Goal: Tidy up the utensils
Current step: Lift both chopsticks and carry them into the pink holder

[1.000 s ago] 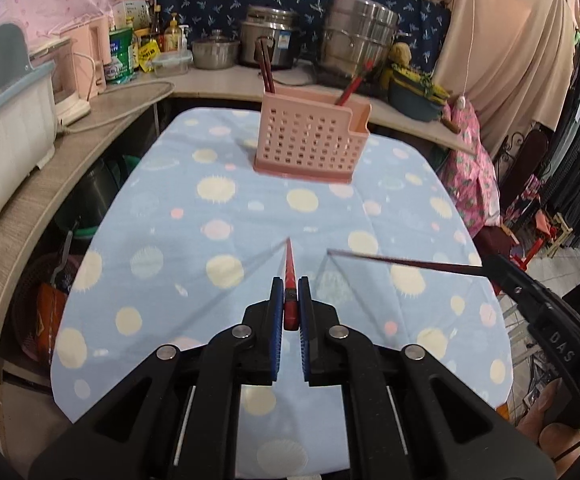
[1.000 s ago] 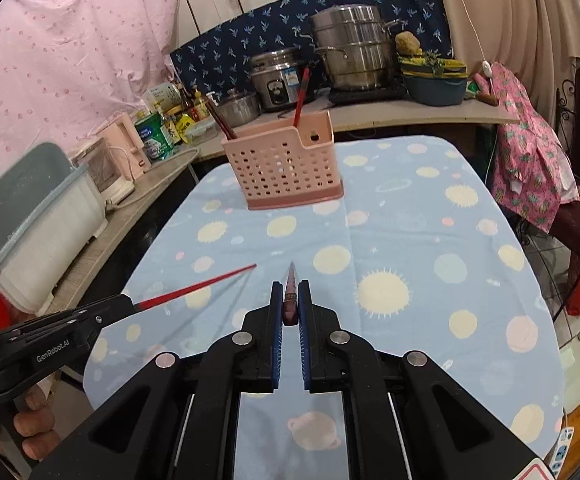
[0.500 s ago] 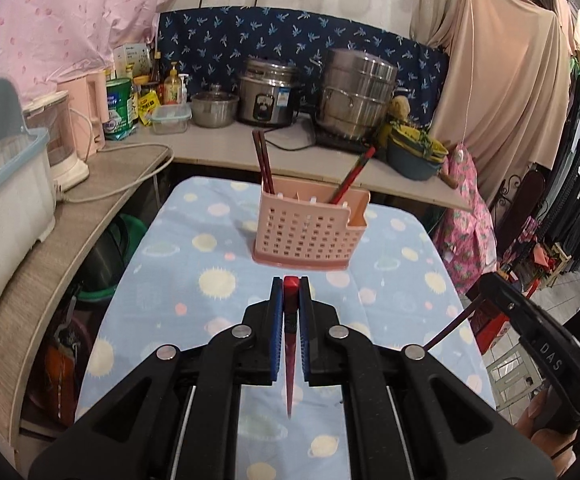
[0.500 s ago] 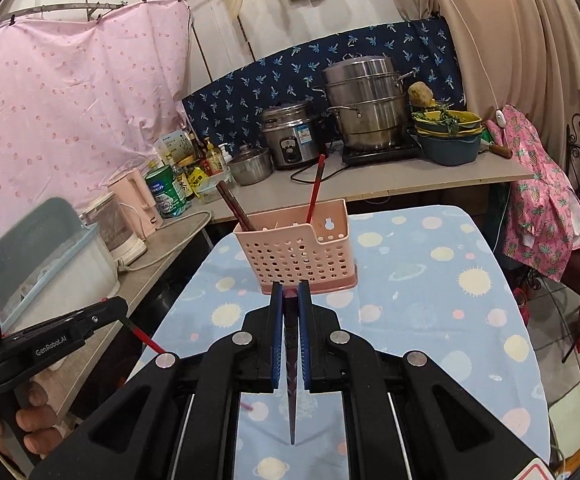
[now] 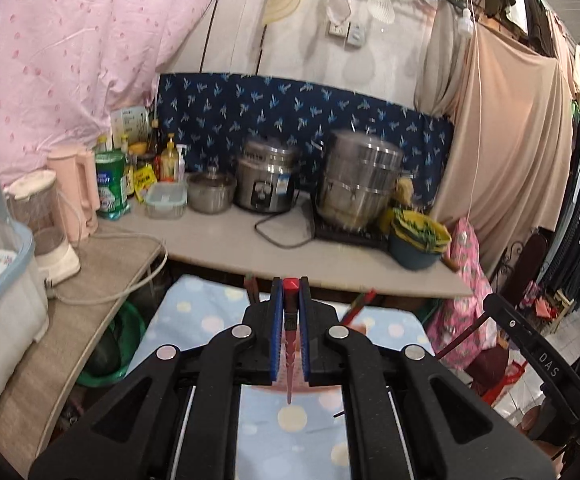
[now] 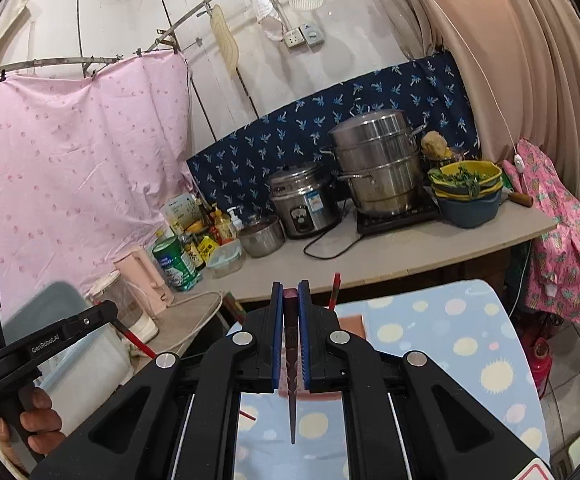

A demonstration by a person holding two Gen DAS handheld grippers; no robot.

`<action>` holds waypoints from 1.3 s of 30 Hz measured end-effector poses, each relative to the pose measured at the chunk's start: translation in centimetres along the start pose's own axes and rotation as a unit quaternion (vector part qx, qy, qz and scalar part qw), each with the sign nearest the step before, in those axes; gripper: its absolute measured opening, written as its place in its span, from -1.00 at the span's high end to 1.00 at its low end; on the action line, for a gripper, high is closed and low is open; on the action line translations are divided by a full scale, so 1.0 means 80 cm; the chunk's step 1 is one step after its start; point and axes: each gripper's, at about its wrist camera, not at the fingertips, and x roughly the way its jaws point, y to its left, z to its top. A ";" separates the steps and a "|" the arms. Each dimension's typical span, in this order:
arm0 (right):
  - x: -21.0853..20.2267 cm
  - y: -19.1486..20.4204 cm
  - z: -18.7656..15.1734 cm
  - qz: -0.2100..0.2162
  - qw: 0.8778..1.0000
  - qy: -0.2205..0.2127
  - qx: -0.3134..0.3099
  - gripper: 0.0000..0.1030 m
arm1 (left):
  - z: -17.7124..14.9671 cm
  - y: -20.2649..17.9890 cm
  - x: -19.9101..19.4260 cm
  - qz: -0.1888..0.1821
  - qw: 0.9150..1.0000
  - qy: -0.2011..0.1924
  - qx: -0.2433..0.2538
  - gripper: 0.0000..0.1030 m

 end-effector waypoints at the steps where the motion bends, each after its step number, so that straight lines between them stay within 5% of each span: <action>1: 0.008 -0.001 0.010 0.002 1.000 -0.003 0.004 0.86 | 0.009 -0.001 0.006 0.002 1.000 -0.006 0.001 0.86; 11: 0.102 -0.003 0.062 -0.010 1.000 -0.022 0.002 0.86 | 0.048 -0.007 0.096 0.027 0.999 -0.022 0.008 0.86; 29: 0.206 -0.031 -0.024 -0.019 0.996 0.084 0.001 0.84 | -0.018 0.014 0.186 0.041 0.998 0.056 -0.002 0.85; 39: 0.170 -0.022 -0.029 -0.028 0.997 0.074 -0.017 0.49 | -0.036 0.007 0.158 0.073 0.995 0.059 0.019 0.30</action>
